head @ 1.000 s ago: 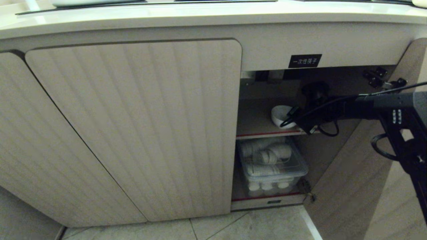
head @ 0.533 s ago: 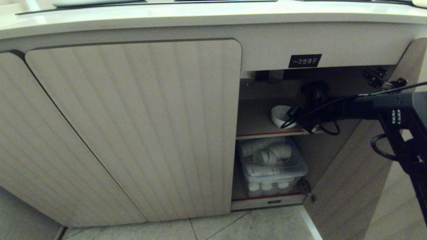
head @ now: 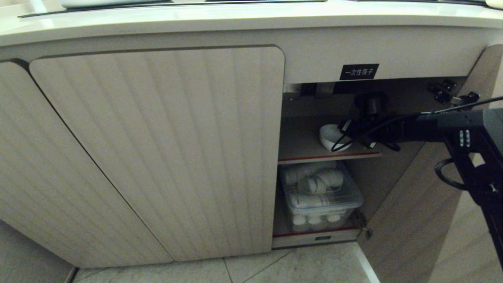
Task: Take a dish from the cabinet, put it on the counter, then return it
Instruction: Close the cabinet door
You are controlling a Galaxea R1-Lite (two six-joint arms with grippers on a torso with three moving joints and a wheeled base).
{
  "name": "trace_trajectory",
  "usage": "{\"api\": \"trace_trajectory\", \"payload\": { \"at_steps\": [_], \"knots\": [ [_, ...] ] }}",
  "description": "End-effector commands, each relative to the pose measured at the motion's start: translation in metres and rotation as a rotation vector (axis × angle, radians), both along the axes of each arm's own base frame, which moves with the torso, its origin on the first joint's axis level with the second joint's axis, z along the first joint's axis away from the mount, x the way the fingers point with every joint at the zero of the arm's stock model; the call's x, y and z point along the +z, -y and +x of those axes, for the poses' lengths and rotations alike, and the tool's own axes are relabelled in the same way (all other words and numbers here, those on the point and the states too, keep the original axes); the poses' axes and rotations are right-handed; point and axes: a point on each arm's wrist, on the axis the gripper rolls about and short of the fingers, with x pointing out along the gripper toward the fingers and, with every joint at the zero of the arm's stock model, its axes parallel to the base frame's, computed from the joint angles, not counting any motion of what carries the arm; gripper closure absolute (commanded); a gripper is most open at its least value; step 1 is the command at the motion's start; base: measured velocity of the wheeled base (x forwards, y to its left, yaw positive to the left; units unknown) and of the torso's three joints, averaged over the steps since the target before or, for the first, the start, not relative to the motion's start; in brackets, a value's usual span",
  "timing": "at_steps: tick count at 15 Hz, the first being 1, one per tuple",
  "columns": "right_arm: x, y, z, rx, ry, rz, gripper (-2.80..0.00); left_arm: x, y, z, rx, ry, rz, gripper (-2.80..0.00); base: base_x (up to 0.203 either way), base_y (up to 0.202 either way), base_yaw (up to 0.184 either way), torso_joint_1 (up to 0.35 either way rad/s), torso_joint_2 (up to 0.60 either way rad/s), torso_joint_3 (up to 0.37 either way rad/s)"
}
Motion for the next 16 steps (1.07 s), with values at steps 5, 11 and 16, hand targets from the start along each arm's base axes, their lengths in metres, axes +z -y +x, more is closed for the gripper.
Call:
{"api": "trace_trajectory", "payload": {
  "at_steps": [5,11,16],
  "knots": [
    [0.0017,-0.0053,0.003,0.054,0.099,-0.107,-2.8,-0.0001,0.0,0.0,0.0,0.0,0.0,0.0,0.0,0.0,0.0,0.0,0.0,0.0],
    [0.0095,-0.0058,0.0062,0.107,0.241,-0.279,-2.8,-0.0001,0.0,0.0,0.0,0.0,0.0,0.0,0.0,0.0,0.0,0.0,0.0,0.0],
    [0.0034,-0.0061,0.0044,0.136,0.293,-0.406,-2.8,-0.0001,0.0,0.0,0.0,0.0,0.0,0.0,0.0,0.0,0.0,0.0,0.0,0.0]
  ]
}}
